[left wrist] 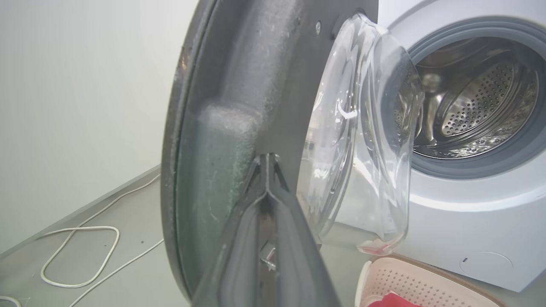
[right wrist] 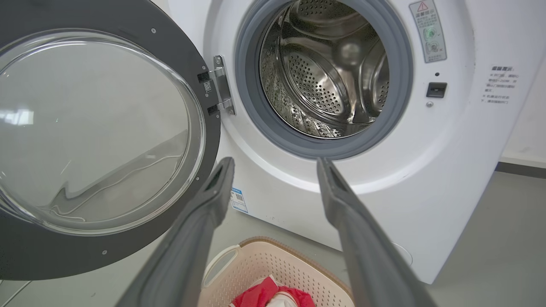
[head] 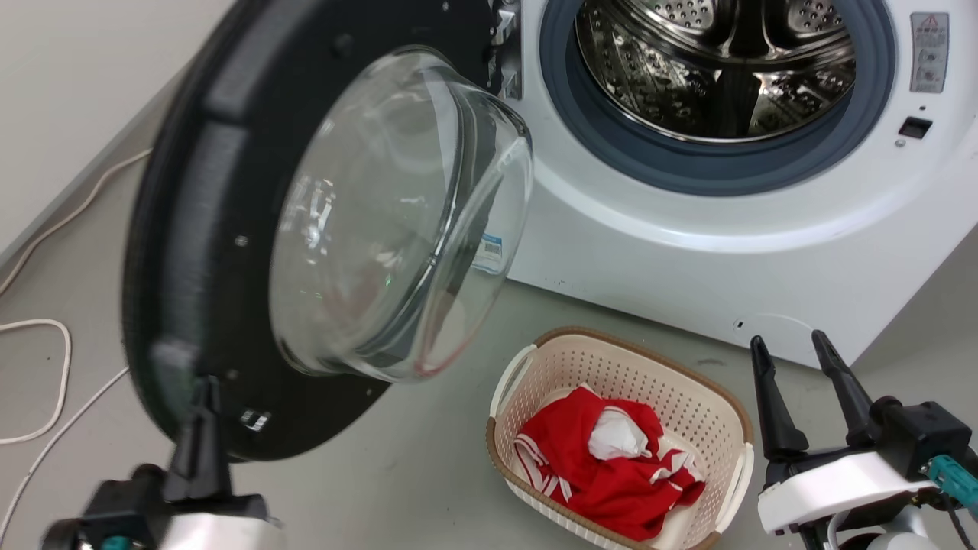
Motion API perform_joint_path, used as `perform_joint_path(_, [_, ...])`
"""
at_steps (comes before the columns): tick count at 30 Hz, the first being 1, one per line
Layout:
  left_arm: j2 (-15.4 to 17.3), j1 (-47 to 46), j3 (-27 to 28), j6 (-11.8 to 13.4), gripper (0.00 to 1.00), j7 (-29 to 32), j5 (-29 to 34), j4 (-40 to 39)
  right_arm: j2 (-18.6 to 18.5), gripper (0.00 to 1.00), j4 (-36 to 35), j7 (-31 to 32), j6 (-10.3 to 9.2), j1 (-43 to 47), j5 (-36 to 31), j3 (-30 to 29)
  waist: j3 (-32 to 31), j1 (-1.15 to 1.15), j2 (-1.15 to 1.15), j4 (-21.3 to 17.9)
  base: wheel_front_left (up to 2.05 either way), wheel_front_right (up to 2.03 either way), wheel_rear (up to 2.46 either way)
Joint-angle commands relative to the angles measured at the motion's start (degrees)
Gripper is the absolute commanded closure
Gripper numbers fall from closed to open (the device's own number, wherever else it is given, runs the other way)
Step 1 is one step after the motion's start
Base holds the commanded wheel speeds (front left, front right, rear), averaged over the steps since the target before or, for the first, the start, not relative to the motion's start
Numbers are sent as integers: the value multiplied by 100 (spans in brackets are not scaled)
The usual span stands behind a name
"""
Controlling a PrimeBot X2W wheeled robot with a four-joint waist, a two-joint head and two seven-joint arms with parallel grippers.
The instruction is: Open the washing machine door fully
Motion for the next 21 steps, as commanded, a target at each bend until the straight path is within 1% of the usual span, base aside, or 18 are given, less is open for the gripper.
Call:
perform_joint_path(1, [89,-147,247,2,100,-38,4,112,5,0,-59,57,-2,-108,-65,-36,134,0,0,-29,0,0,0])
perform_joint_path(5, [126,-426,712,-89,100,-33,-83,386,6,0,-167,175,-2,-155,-150,-63,317,0,0,-88,0,0,0])
perform_joint_path(7, [161,-579,963,-185,100,-26,-140,596,5,0,-226,215,-2,-221,-186,-82,407,0,0,-121,0,0,0])
perform_joint_path(14, [140,-1121,1619,-652,100,-26,-205,1203,5,0,-413,309,-2,-344,-269,-135,681,0,0,-208,0,0,0])
perform_joint_path(17, [123,-1274,1823,-824,100,-26,-120,1436,6,0,-435,332,-2,-355,-278,-138,736,0,0,-234,0,0,0])
perform_joint_path(18, [123,-1274,1823,-824,100,-26,-120,1436,6,0,-435,332,-2,-355,-278,-138,736,0,0,-234,0,0,0])
perform_joint_path(21, [99,-1391,2002,-970,100,-27,-16,1627,6,0,-427,330,-2,-384,-272,-124,758,0,0,-271,0,0,0])
